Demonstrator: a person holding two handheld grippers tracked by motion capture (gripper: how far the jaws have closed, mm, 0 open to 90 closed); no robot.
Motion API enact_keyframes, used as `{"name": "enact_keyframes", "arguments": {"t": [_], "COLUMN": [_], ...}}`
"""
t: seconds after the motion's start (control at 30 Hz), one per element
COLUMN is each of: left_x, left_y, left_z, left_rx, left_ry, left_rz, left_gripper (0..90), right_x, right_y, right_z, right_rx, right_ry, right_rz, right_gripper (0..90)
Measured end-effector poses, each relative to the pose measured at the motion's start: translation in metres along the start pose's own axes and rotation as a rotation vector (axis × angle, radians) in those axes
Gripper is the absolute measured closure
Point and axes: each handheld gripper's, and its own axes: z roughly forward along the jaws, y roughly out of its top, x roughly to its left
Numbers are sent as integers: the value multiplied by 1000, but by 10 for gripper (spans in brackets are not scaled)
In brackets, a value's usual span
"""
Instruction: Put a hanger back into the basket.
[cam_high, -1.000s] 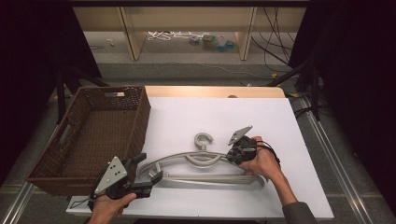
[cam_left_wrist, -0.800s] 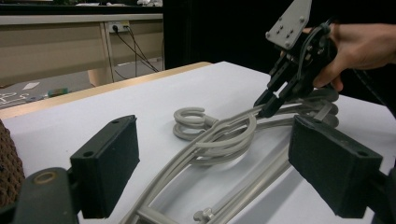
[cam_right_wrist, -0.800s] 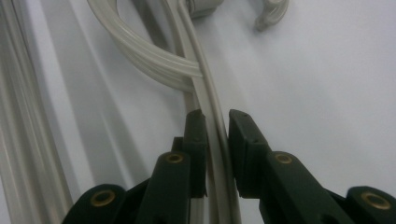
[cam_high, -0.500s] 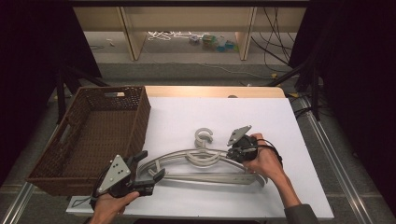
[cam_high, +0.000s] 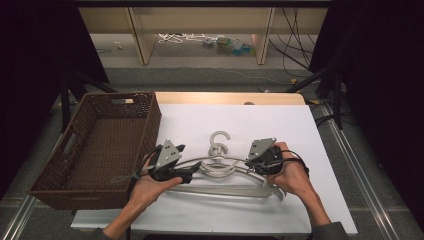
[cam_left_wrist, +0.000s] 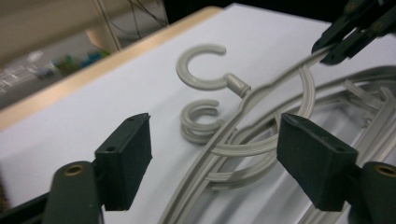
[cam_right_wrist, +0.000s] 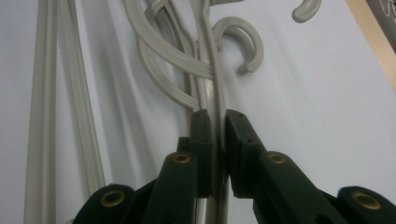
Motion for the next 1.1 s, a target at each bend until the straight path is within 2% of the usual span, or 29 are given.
{"name": "enact_keyframes", "arguments": {"t": [0.03, 0.07, 0.2, 0.23, 0.27, 0.37, 0.47, 0.53, 0.57, 0.6, 0.73, 0.8, 0.83, 0.87, 0.93, 0.97, 1.0, 1.07, 1.1], "left_x": [2, 2, 4, 2, 3, 1, 1, 0, -1, -3, -4, -4, -3, -2, -3, -3, -3, -5, -5], "left_y": [2, 4, 5, 6, 7, 9, 12, 14, 14, 14, 14, 15, 15, 15, 15, 16, 16, 15, 14], "left_z": [4, 15, 27, 31, 33, 41, 44, 48, 49, 52, 58, 61, 63, 66, 67, 68, 68, 70, 71], "left_rx": [37, 54, 92, 83, 100, 137, 145, 158, 169, 194, 225, 226, 223, 232, 234, 235, 249, 257, 264], "left_ry": [-9, -14, -33, -38, -50, -86, -103, -116, -124, -145, -150, -162, -181, -199, -214, -215, -212, -219, -213], "left_rz": [10, 7, 26, 9, 34, 35, 34, 48, 48, 56, 57, 54, 84, 85, 88, 94, 123, 154, 166], "left_gripper": [266, 273, 283, 293, 320, 339, 370, 377, 382, 395, 451, 468, 500, 513, 561, 585, 608, 689, 689], "right_x": [0, 0, 1, 2, 2, 3, 3, 4, 5, 4, 5, 5, 5, 5, 5, 5, 5, 5, 5], "right_y": [0, 0, 1, 1, 1, 2, 4, 5, 6, 6, 6, 7, 7, 7, 7, 7, 7, 7, 7], "right_z": [0, -2, -5, -5, -6, -7, -9, -9, -10, -11, -11, -12, -12, -11, -11, -11, -11, -11, -11], "right_rx": [0, -6, -6, -12, -12, -6, -12, -9, -10, -12, -11, -14, -16, -17, -14, -14, -15, -19, -19], "right_ry": [0, -6, -1, -2, -4, 4, -4, -1, 3, -9, 0, -1, 2, -6, -1, -6, -7, -6, -6], "right_rz": [0, -13, -16, -30, -30, -26, -53, -53, -48, -64, -61, -61, -62, -79, -83, -82, -84, -88, -88], "right_gripper": [825, 825, 825, 825, 825, 825, 825, 825, 825, 825, 825, 825, 825, 825, 825, 825, 825, 825, 825]}}
